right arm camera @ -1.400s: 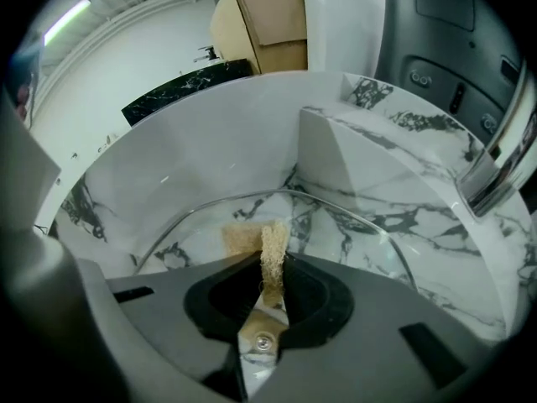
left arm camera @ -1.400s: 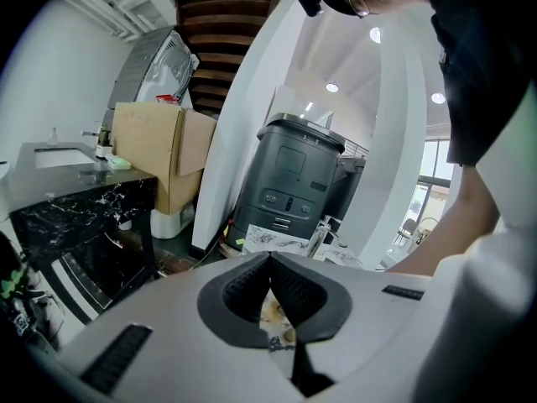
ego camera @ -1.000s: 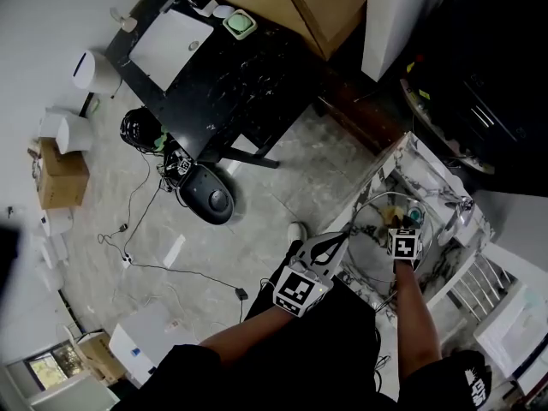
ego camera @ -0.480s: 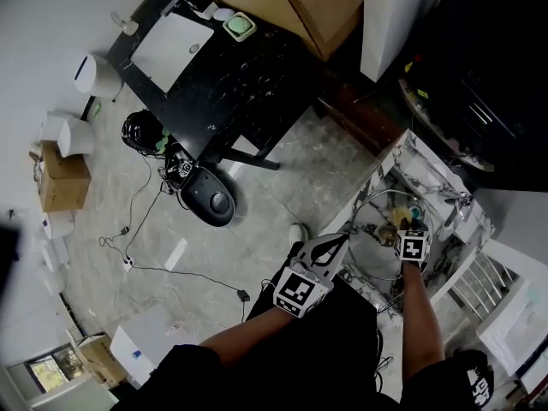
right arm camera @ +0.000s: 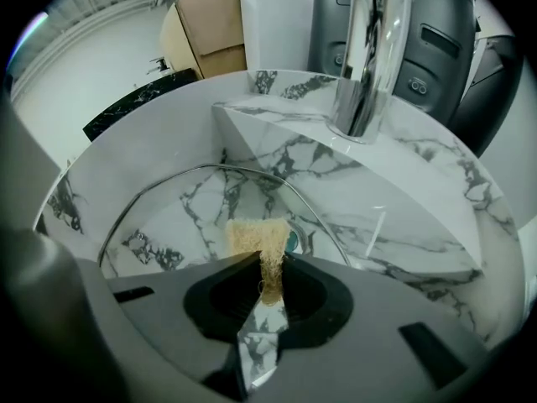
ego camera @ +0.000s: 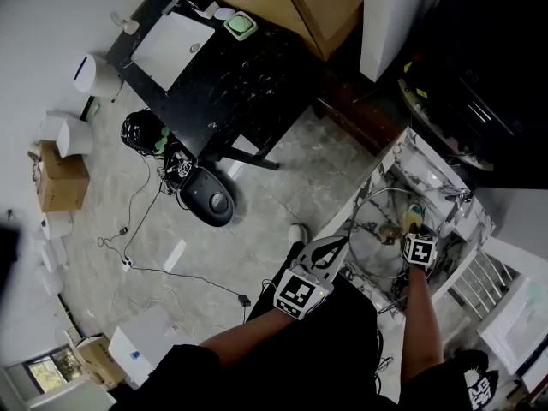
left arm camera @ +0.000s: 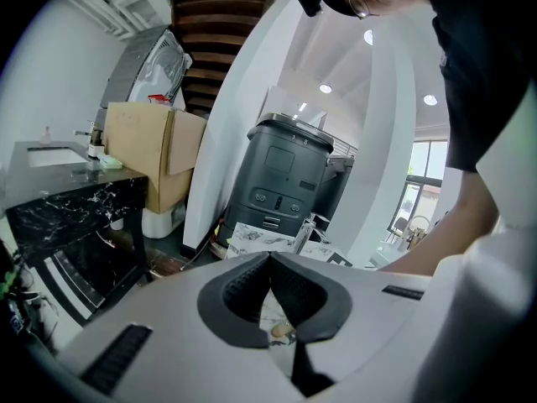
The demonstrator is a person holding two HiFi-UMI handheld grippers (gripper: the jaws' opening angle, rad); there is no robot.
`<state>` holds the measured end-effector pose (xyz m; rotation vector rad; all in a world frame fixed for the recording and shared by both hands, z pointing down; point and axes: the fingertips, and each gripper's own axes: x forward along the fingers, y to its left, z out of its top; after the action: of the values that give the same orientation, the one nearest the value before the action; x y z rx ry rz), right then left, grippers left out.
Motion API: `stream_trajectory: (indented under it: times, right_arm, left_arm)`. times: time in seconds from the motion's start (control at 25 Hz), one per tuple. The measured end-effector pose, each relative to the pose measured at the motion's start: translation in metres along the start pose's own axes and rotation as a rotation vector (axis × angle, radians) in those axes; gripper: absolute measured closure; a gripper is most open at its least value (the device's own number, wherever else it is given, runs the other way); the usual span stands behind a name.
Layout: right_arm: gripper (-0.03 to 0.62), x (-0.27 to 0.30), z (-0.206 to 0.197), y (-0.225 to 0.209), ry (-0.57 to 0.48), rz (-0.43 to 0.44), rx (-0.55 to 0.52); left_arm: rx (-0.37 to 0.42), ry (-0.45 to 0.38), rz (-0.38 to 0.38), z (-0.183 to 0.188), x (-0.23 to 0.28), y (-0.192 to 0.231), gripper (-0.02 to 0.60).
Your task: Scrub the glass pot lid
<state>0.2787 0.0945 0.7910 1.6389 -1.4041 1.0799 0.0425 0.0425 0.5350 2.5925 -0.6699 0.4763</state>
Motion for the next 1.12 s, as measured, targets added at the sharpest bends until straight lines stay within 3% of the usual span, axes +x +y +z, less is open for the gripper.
stream_trajectory:
  times: [0.36,1.12]
  right_arm:
    - [0.531,-0.010,-0.013,-0.011,0.007,-0.029,0.001]
    - [0.531,-0.040,-0.065,-0.016,0.034,-0.063,0.107]
  left_arm:
    - [0.005,-0.008,-0.009,0.000,-0.009,-0.004,0.566]
    - [0.013,-0.012,-0.050,-0.016,-0.031,-0.022,0.566]
